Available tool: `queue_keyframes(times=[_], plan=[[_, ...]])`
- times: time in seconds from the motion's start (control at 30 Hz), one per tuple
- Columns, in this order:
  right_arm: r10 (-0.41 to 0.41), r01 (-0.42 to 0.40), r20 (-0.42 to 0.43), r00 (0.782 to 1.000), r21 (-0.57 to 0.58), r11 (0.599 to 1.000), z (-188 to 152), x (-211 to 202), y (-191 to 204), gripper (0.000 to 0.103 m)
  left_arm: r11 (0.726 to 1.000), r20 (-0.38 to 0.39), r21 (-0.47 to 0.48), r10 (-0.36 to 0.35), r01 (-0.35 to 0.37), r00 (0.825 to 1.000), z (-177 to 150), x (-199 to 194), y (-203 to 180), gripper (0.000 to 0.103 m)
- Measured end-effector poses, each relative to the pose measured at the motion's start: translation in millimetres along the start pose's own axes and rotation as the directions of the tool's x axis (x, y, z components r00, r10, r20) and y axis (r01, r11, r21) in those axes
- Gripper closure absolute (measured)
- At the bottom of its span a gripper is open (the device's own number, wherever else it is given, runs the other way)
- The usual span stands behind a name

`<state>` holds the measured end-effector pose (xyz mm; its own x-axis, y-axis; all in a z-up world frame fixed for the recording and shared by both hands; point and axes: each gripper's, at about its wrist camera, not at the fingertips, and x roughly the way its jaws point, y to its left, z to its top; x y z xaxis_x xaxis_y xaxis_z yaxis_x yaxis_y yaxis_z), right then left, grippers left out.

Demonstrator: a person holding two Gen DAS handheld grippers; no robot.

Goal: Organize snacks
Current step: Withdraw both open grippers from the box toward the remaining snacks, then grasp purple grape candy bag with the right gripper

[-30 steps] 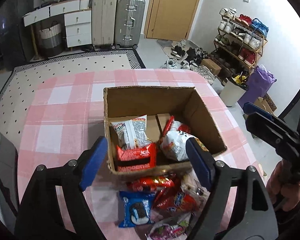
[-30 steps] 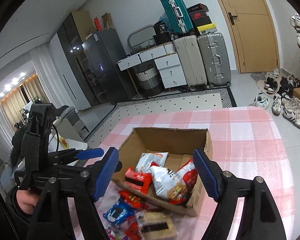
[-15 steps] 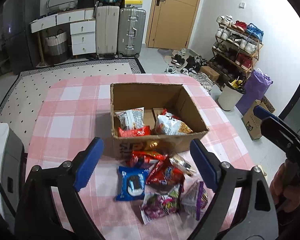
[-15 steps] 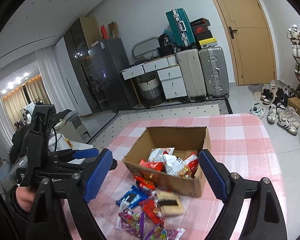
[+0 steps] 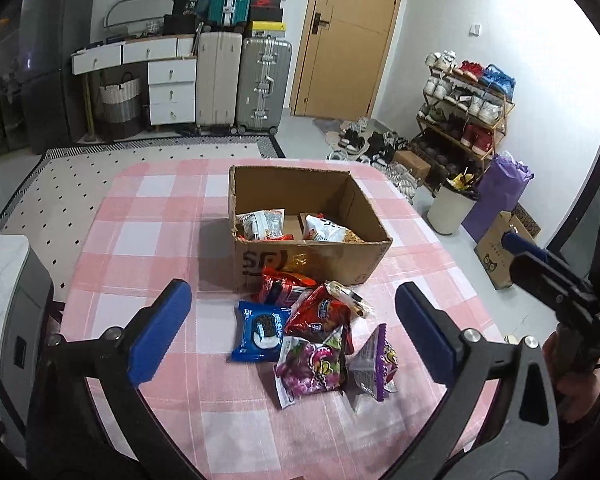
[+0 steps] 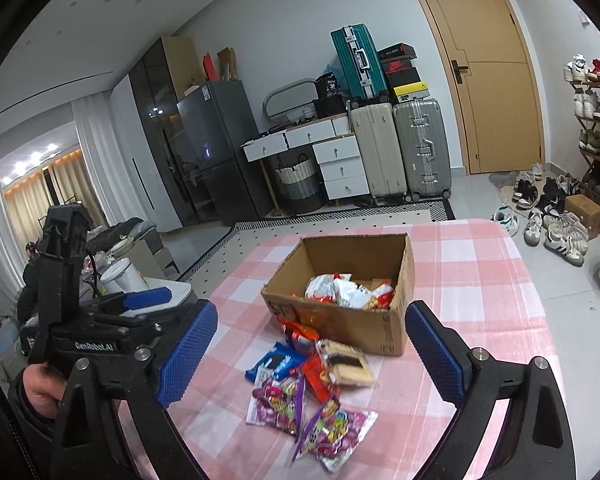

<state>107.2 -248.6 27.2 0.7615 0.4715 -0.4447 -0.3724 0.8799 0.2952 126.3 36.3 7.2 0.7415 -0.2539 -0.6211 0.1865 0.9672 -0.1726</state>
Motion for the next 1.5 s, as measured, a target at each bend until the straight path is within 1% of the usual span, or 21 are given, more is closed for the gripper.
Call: queue_keyframes(times=[0.23,0.37,0.53,0.77,0.87,0.97,1.13,1.3,1.5], plan=[[-0.014,0.014,-0.017,1.000,0.006,1.000,-23,-14,6,0.004,0.998,0.042,-0.034,-0.043,0.045,0.998,-25,-34,2,0.001],[-0.021,0.021,-0.041,0.999,0.002,1.000,-36,-14,7,0.002,0.998,0.066,-0.038,-0.045,0.047,0.997,-39,-45,3,0.001],[-0.031,0.031,-0.073,0.997,0.002,1.000,-51,-10,6,0.001,0.999,0.046,-0.017,-0.037,0.037,0.998,-60,-47,0,0.001],[-0.026,0.031,-0.133,0.991,0.038,0.999,-74,7,-1,0.001,0.998,-0.004,-0.038,-0.050,0.050,0.999,-75,-29,4,0.001],[-0.015,0.024,-0.164,0.986,0.056,0.998,-84,18,-6,0.001,0.998,-0.034,-0.044,-0.053,0.052,0.998,-80,-14,7,0.001],[-0.008,0.023,-0.196,0.981,0.072,0.997,-94,30,-11,0.001,0.997,-0.070,-0.055,-0.063,0.059,0.996,-88,0,10,0.001],[0.002,0.024,-0.244,0.970,0.102,0.994,-108,53,-21,0.001,0.997,-0.110,-0.041,-0.072,0.068,0.991,-99,22,11,0.001],[0.029,0.014,-0.309,0.950,0.136,0.991,-123,79,-28,0.001,0.996,-0.142,-0.057,-0.082,0.074,0.987,-108,43,17,0.001],[0.045,0.010,-0.331,0.942,0.160,0.987,-131,98,-34,0.001,0.994,-0.179,-0.074,-0.090,0.077,0.980,-118,61,26,0.001]])
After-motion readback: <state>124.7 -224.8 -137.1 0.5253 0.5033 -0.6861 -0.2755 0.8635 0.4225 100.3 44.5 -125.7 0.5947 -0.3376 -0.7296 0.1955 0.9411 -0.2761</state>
